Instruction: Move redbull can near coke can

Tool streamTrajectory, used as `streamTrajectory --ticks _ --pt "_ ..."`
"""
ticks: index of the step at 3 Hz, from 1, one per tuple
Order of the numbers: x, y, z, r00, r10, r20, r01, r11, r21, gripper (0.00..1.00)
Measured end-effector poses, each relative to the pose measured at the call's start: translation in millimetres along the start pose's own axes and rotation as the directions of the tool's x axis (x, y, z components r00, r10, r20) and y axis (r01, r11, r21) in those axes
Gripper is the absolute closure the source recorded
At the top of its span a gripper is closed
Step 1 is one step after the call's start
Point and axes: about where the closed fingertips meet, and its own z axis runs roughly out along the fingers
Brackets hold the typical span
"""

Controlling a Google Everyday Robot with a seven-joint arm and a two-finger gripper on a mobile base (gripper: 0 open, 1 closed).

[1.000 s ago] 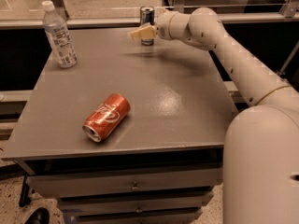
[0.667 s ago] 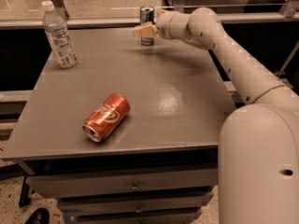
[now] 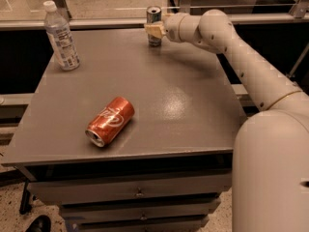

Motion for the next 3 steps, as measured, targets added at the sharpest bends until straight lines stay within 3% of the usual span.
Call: streamTrajectory --ticks 1,2,3 --pt "0 5 -22 1.0 -0.002 -0.01 0.002 1.0 0.003 0.88" --pt "-8 21 -62 1.0 0.011 -0.005 -0.011 0.9997 -0.023 1.0" --pt "-11 37 -107 1.0 0.028 -0.005 -0.028 0.9984 -0.049 1.0"
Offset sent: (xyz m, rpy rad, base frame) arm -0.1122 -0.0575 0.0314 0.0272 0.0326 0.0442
